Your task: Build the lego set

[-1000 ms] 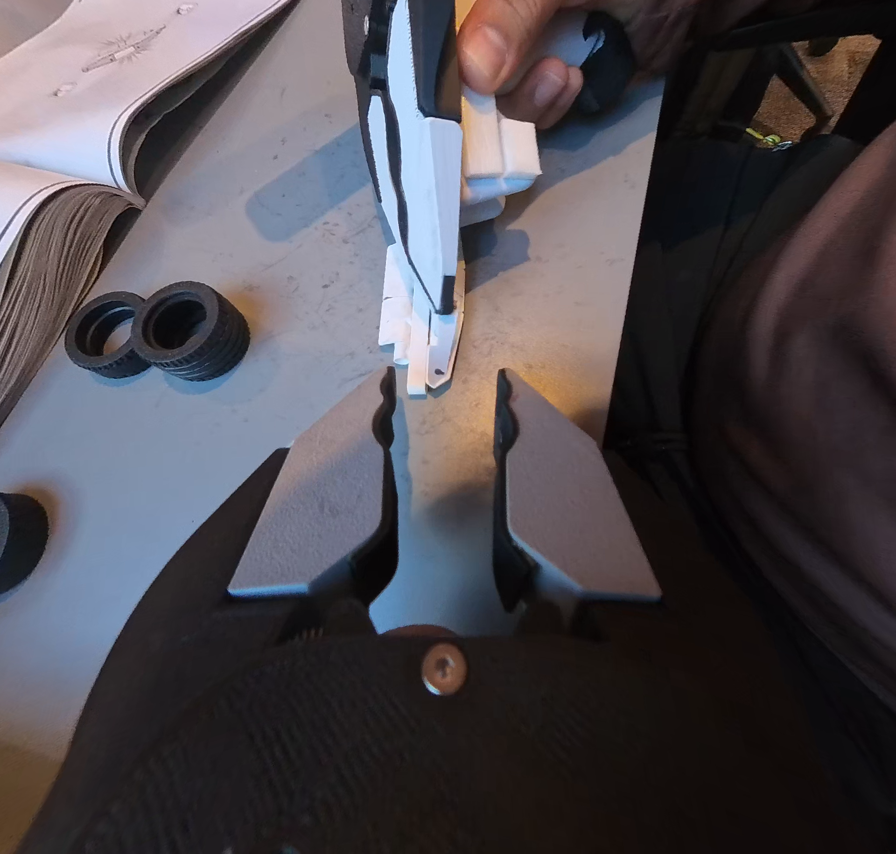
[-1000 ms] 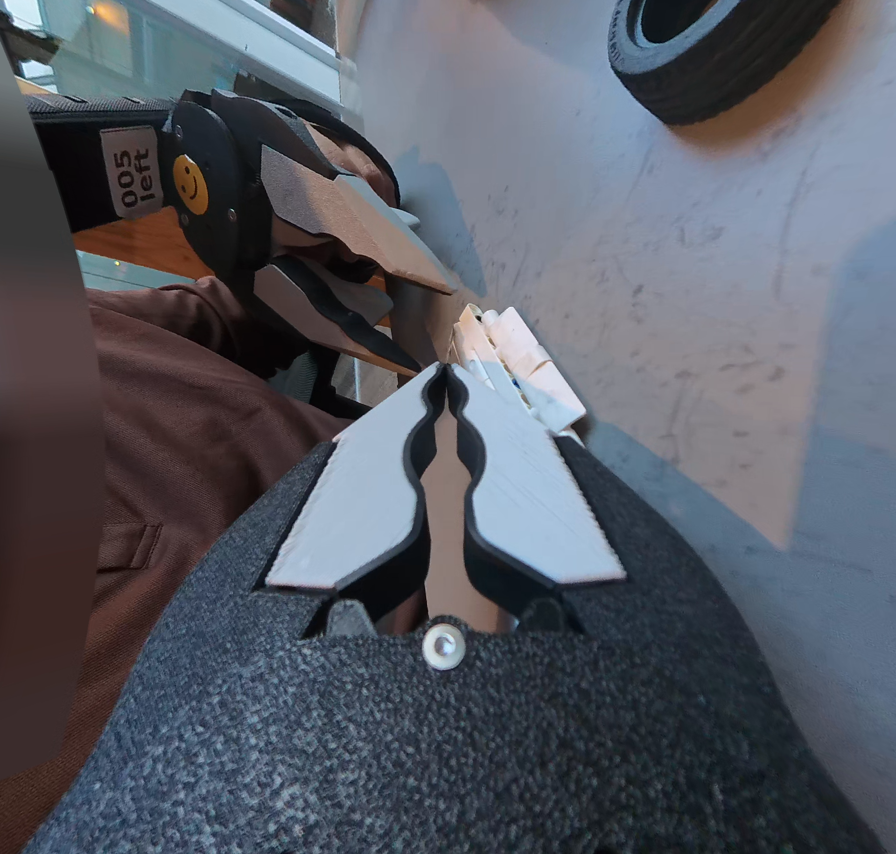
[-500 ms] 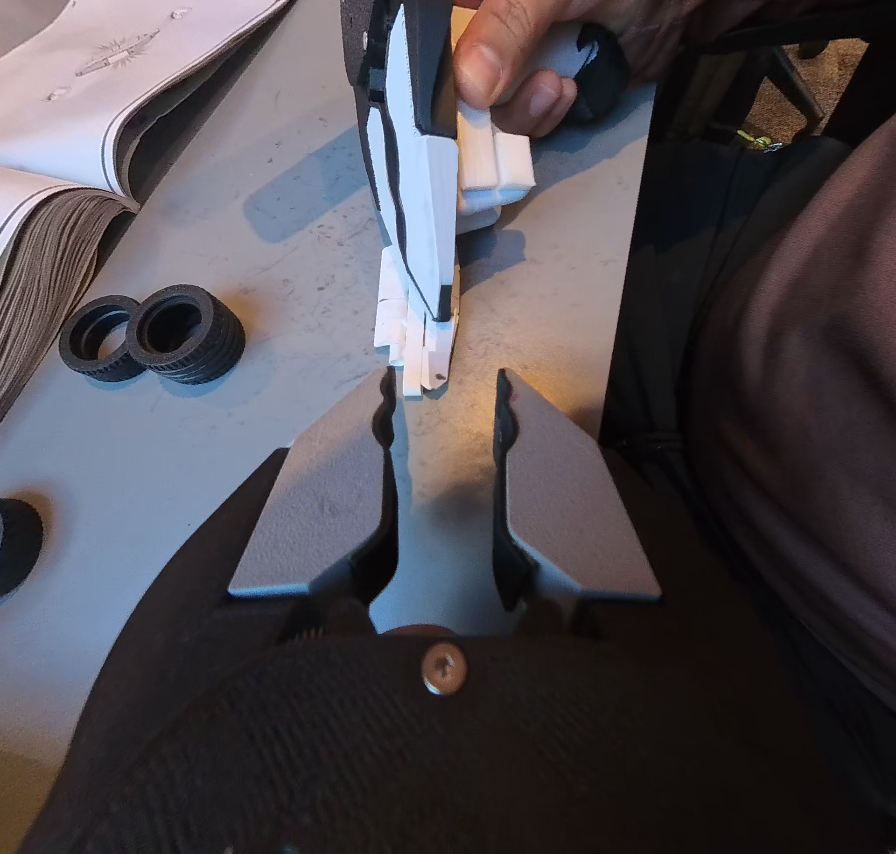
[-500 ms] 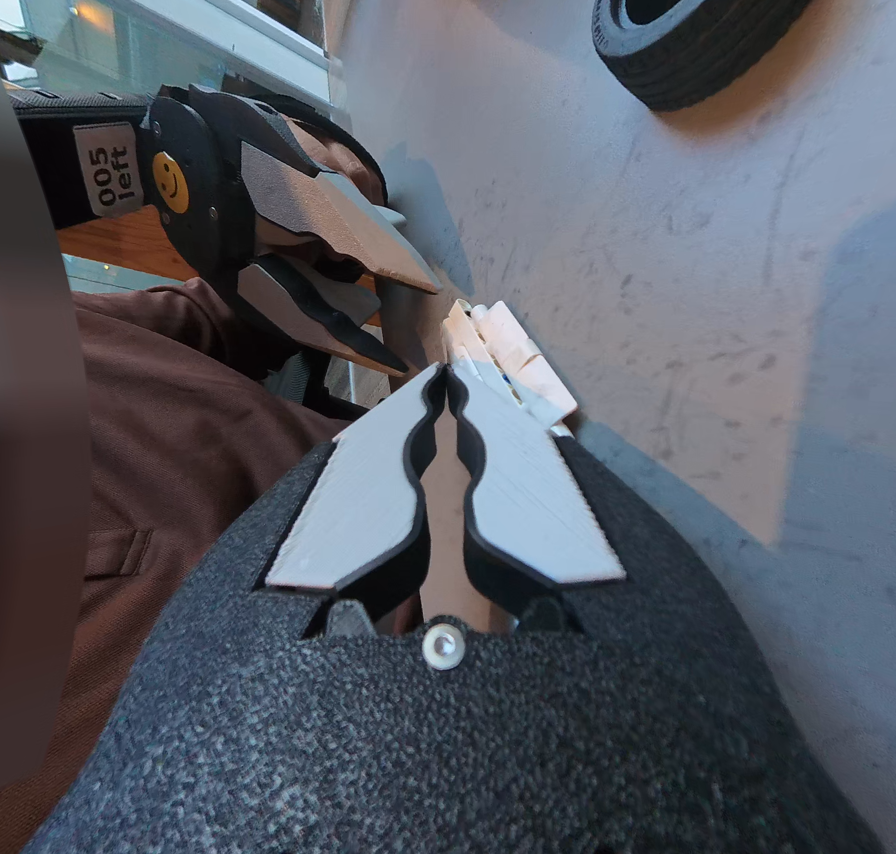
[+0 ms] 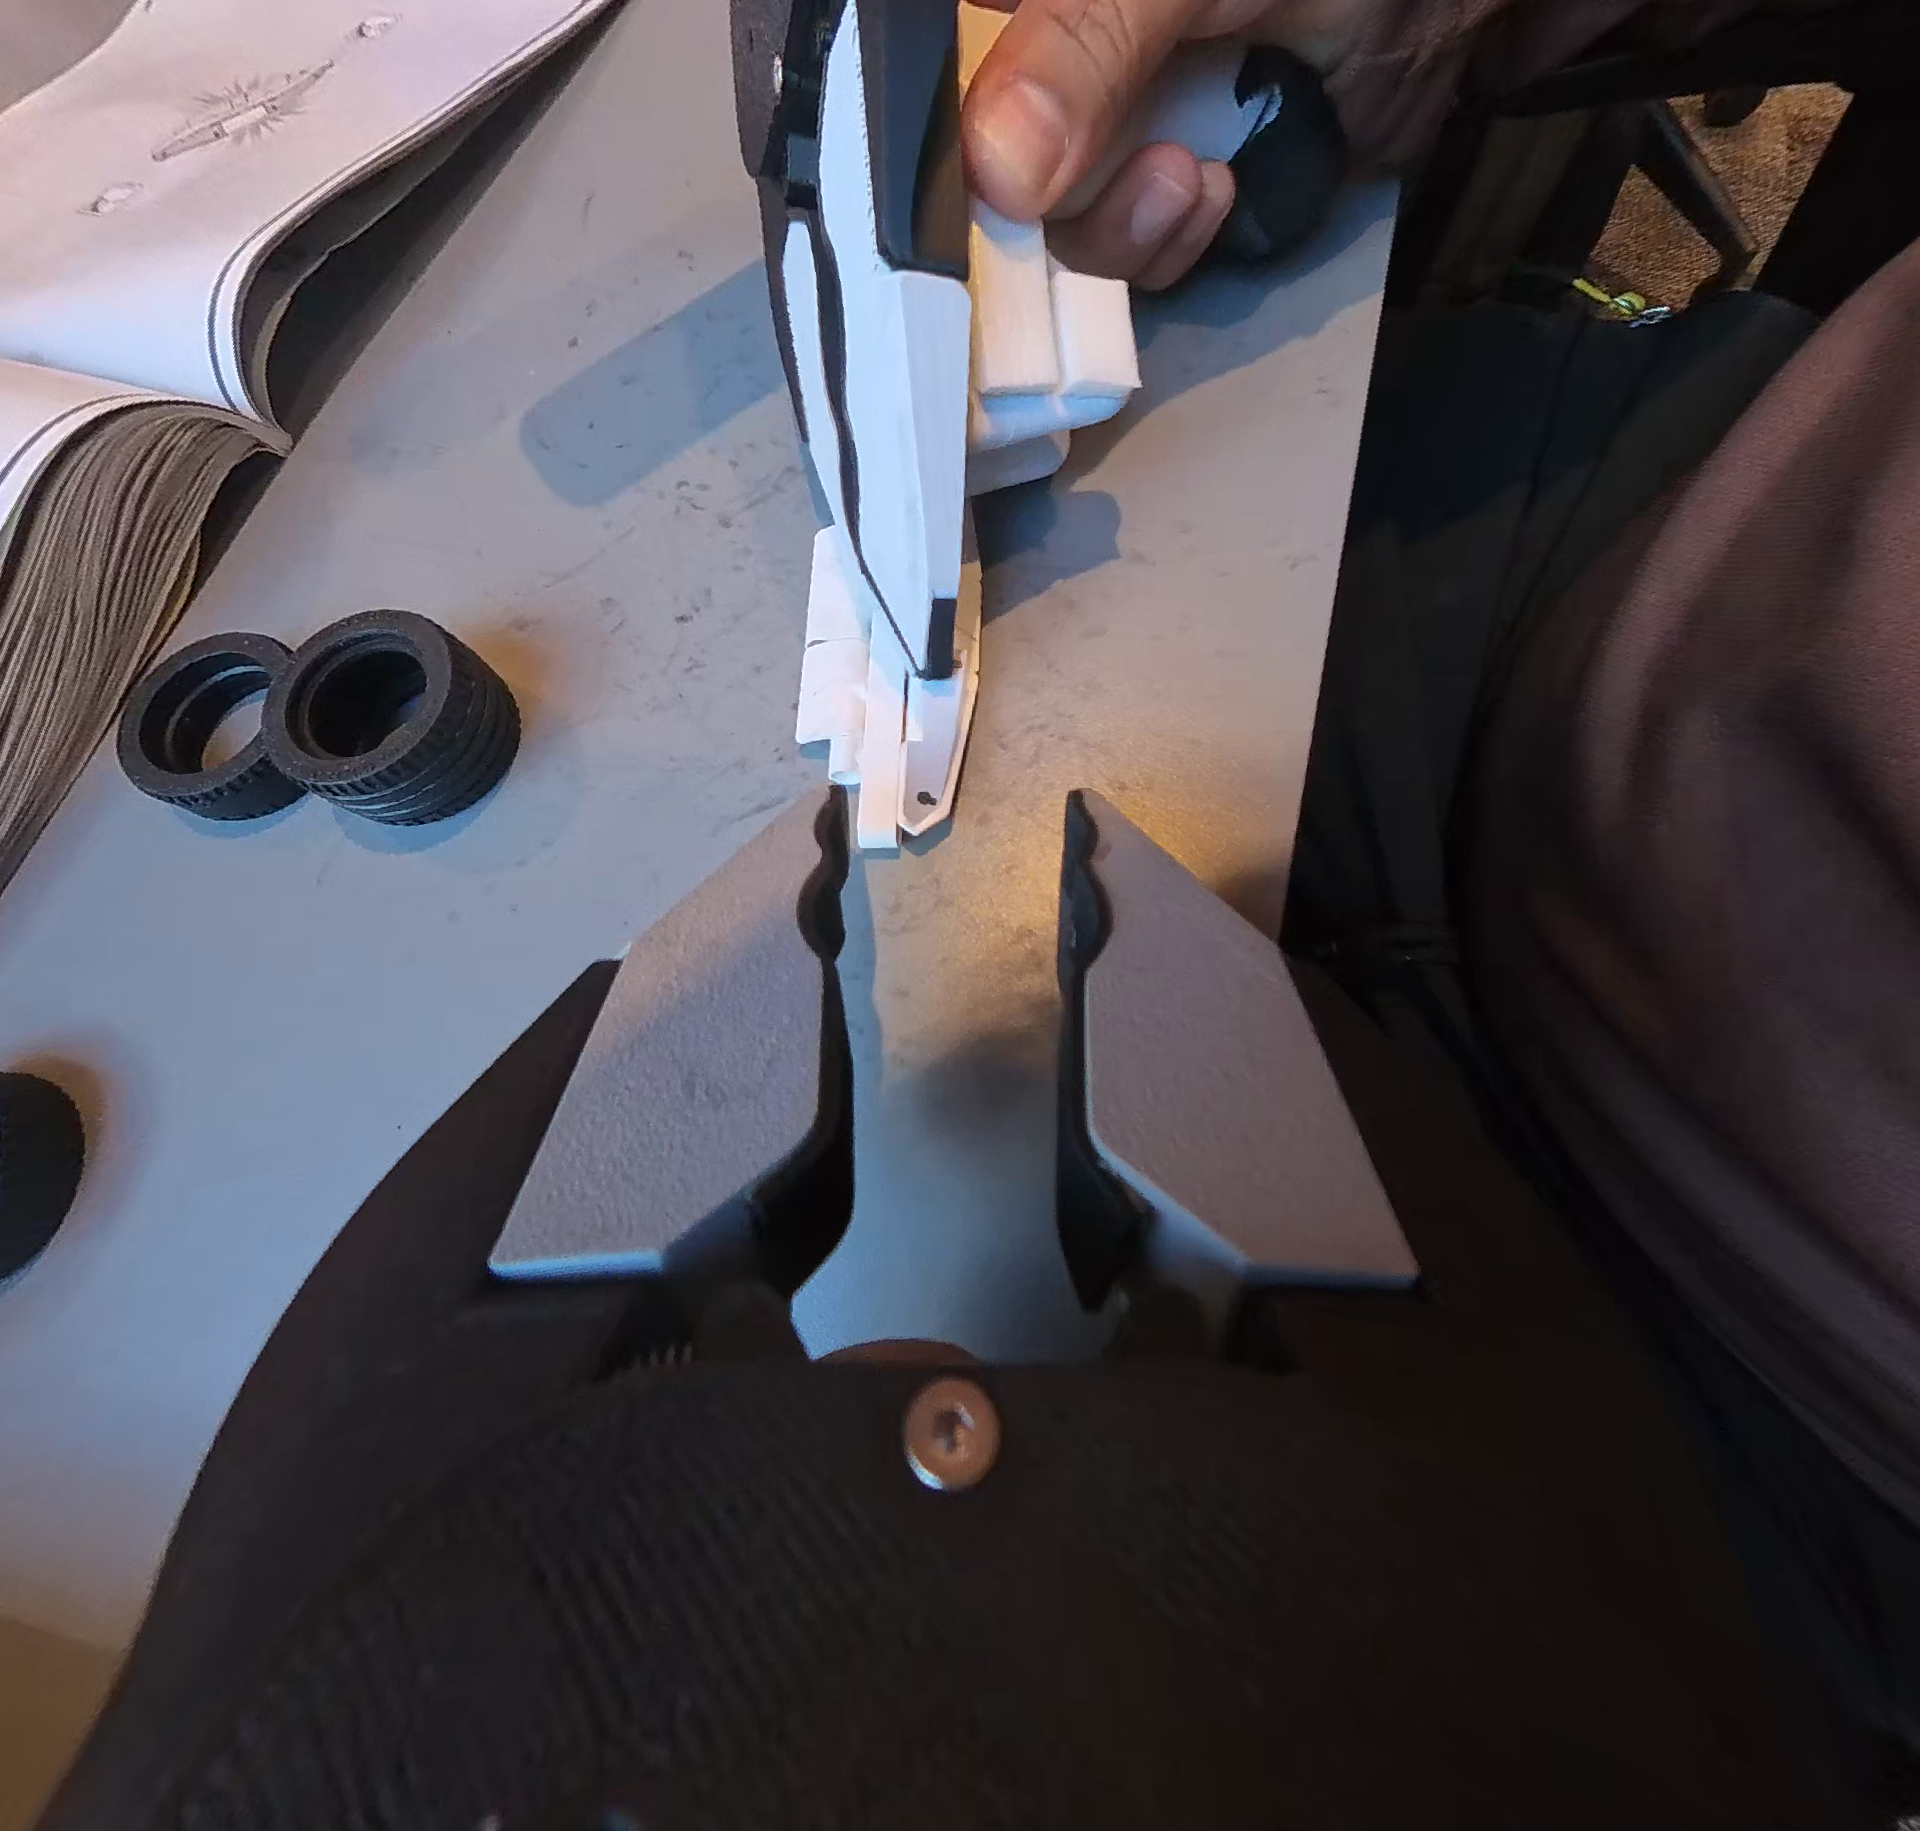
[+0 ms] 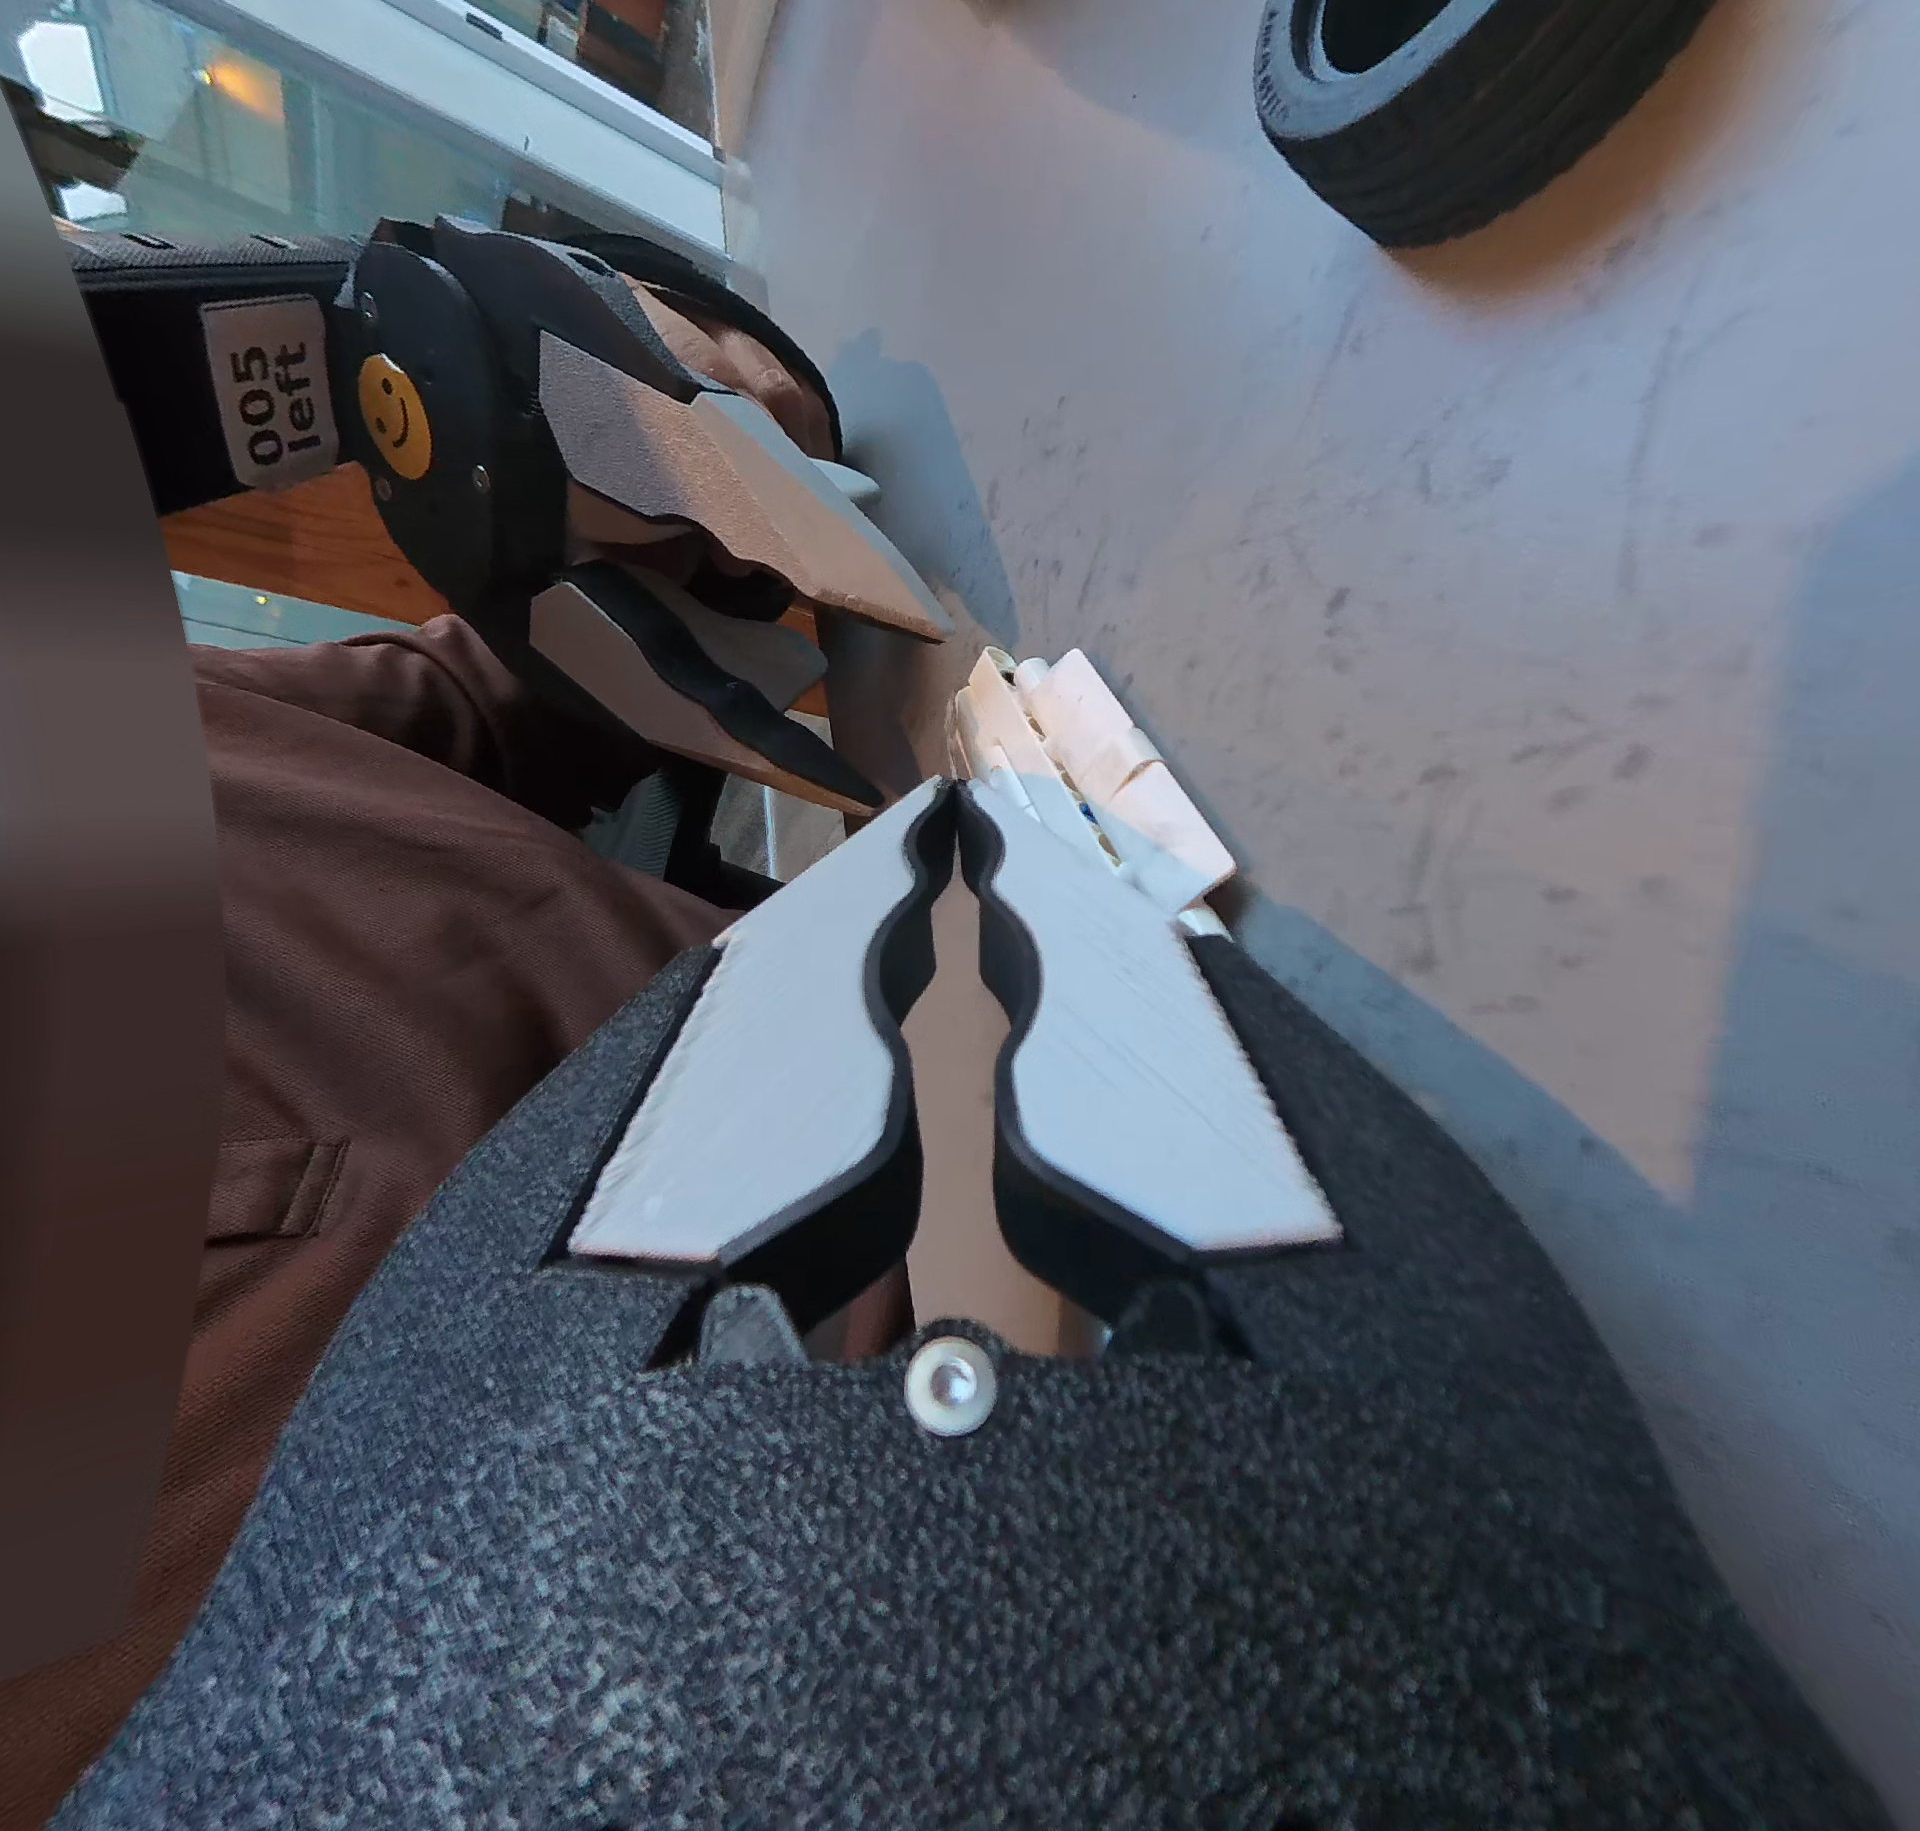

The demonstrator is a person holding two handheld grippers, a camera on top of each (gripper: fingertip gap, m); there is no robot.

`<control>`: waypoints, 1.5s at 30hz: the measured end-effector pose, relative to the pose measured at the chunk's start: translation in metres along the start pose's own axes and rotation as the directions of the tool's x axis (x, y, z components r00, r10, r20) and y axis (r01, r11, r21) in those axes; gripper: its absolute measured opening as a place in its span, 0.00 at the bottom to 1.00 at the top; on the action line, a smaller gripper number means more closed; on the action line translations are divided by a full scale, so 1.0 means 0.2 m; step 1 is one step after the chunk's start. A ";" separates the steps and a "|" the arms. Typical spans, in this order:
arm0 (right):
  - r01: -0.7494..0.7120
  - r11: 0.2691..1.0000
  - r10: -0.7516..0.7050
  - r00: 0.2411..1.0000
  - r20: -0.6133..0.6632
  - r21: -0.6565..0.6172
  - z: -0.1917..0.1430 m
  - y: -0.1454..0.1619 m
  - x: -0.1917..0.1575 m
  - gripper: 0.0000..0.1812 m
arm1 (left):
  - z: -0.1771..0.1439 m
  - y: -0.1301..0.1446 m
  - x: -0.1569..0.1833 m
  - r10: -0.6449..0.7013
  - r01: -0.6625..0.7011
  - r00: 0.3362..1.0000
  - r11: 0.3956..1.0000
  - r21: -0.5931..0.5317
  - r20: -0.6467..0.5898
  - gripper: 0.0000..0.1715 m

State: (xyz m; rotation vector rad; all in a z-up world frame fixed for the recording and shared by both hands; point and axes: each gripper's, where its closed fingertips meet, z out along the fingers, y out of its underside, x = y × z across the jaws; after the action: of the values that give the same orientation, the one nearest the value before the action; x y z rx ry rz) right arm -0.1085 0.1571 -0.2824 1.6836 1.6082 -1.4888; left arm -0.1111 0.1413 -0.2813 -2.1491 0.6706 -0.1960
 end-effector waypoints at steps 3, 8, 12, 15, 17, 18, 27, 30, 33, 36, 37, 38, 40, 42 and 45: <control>-0.001 1.000 0.001 1.000 -0.002 -0.003 0.00 0.00 0.00 0.00 | 0.00 0.00 0.00 0.003 -0.003 1.000 1.000 -0.003 0.001 0.22; -0.003 1.000 0.003 1.000 -0.007 -0.001 0.00 0.00 0.01 0.00 | 0.00 0.00 0.00 -0.002 0.002 1.000 1.000 -0.003 -0.002 0.22; -0.005 1.000 0.005 1.000 -0.011 0.001 0.00 0.00 0.01 0.00 | 0.00 0.00 0.00 0.000 0.000 1.000 1.000 -0.002 -0.002 0.22; -0.005 1.000 0.005 1.000 -0.015 0.001 0.00 0.00 0.01 0.00 | 0.00 -0.01 0.02 0.012 -0.012 1.000 1.000 0.006 -0.013 0.22; -0.005 1.000 0.005 1.000 -0.016 0.001 0.01 0.01 0.02 0.00 | 0.00 -0.02 0.04 0.029 -0.028 0.999 0.999 0.021 -0.025 0.22; -0.004 1.000 0.004 1.000 -0.017 0.001 0.01 0.01 0.02 0.00 | 0.00 -0.03 0.05 0.037 -0.036 0.999 0.999 0.025 -0.033 0.22; -0.003 1.000 0.003 1.000 -0.021 0.001 0.00 0.01 0.02 0.00 | 0.04 -0.01 0.08 0.072 -0.073 0.996 0.997 -0.019 -0.053 0.23; -0.002 1.000 0.002 1.000 -0.021 0.001 0.01 0.01 0.02 0.00 | 0.06 0.01 0.09 0.091 -0.094 0.994 0.994 -0.053 -0.054 0.23; 0.001 1.000 -0.001 1.000 -0.024 0.000 0.01 0.01 0.02 0.00 | 0.06 0.01 0.09 0.108 -0.111 0.993 0.992 -0.058 -0.044 0.23; 0.007 1.000 -0.007 0.999 -0.035 -0.002 0.01 0.01 0.02 0.00 | 0.06 0.01 0.09 0.103 -0.106 0.994 0.993 -0.058 -0.047 0.23; 0.010 1.000 -0.010 0.999 -0.039 -0.004 0.01 0.01 0.02 0.00 | 0.07 0.01 0.09 0.105 -0.107 0.993 0.993 -0.058 -0.045 0.23; 0.014 1.000 -0.014 0.999 -0.045 -0.004 0.01 0.01 0.02 0.00 | 0.07 0.01 0.09 0.104 -0.106 0.994 0.993 -0.058 -0.044 0.23; 0.023 1.000 -0.023 0.998 -0.062 -0.003 0.00 0.01 0.02 0.00 | 0.07 0.01 0.09 0.102 -0.104 0.994 0.993 -0.058 -0.043 0.23; 0.031 1.000 -0.031 0.996 -0.078 -0.004 0.00 0.01 0.03 0.00 | 0.07 0.01 0.09 0.101 -0.103 0.994 0.993 -0.058 -0.043 0.23; 0.040 0.999 -0.041 0.994 -0.101 -0.008 0.00 0.01 0.03 0.00 | 0.07 0.01 0.09 0.101 -0.103 0.994 0.993 -0.058 -0.043 0.23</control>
State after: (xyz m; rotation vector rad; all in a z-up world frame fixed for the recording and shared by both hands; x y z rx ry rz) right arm -0.1077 0.1590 -0.2883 1.7589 1.7063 -1.4374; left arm -0.0916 0.1405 -0.2920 -2.1668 0.8164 -0.1658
